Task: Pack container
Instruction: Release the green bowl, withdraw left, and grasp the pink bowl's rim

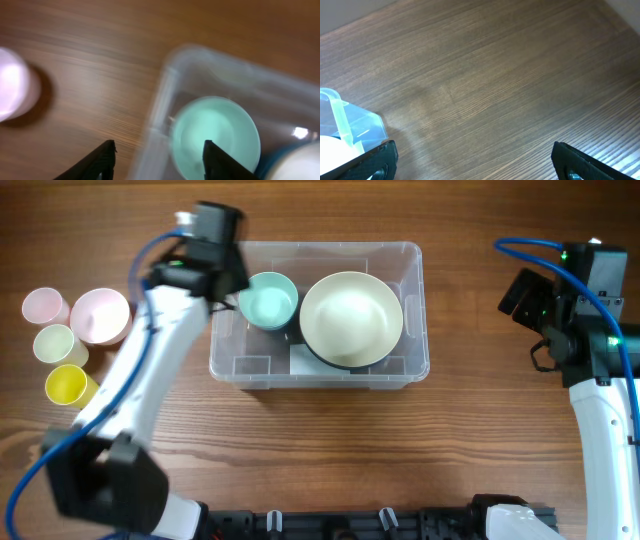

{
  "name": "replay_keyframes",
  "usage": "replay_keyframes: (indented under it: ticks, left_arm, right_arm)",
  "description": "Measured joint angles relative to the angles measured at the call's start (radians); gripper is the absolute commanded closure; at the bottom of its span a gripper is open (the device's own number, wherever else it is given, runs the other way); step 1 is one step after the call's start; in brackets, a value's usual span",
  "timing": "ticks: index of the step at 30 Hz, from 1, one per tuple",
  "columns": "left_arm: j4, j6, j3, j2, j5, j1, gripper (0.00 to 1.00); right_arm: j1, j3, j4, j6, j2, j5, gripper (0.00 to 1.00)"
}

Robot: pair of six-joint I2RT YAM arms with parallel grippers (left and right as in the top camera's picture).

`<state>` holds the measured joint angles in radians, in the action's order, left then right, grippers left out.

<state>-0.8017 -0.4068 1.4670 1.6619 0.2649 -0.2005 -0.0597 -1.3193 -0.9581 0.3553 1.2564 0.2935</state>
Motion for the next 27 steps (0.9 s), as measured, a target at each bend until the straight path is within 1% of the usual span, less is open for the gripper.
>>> replay_keyframes:
  ticks: [3,4,7,8,10,13,16,18,21,24,27]
  left_arm:
    - [-0.036,-0.073,0.014,-0.048,0.003,0.106,0.61]
    - [-0.054,-0.104,0.016,-0.056,0.004,0.151,0.59]
    - [-0.116,-0.203,0.018,-0.055,0.003,0.264,0.44]
    - [-0.133,-0.232,0.018,-0.055,0.003,0.292,0.37]
    - [-0.163,-0.311,0.018,-0.053,0.0,0.351,0.3]
    - [-0.199,-0.445,0.018,-0.043,-0.018,0.428,0.33]
    - [-0.209,-0.536,0.018,-0.02,-0.05,0.483,0.34]
    - [-0.209,-0.575,0.018,0.003,-0.079,0.511,0.34]
    - [-0.208,-0.615,0.015,0.037,-0.106,0.527,0.45]
    - [-0.197,-0.659,-0.003,0.074,-0.12,0.528,0.46]
    - [-0.175,-0.716,-0.041,0.109,-0.129,0.528,0.44]
  right_arm:
    - [0.0,0.0,0.0,0.0,0.0,0.0,0.0]
    - [0.0,0.0,0.0,0.0,0.0,0.0,0.0]
    - [0.0,0.0,0.0,0.0,0.0,0.0,0.01]
    - [0.0,0.0,0.0,0.0,0.0,0.0,0.0]
    - [0.0,0.0,0.0,0.0,0.0,0.0,0.0]
    - [0.0,0.0,0.0,0.0,0.0,0.0,0.0]
    - [0.0,0.0,0.0,0.0,0.0,0.0,0.0]
    - [0.0,0.0,0.0,0.0,0.0,0.0,0.0]
    - [0.0,0.0,0.0,0.0,0.0,0.0,0.0]
    - [0.0,0.0,0.0,0.0,0.0,0.0,0.01]
    - [0.0,0.0,0.0,0.0,0.0,0.0,0.0]
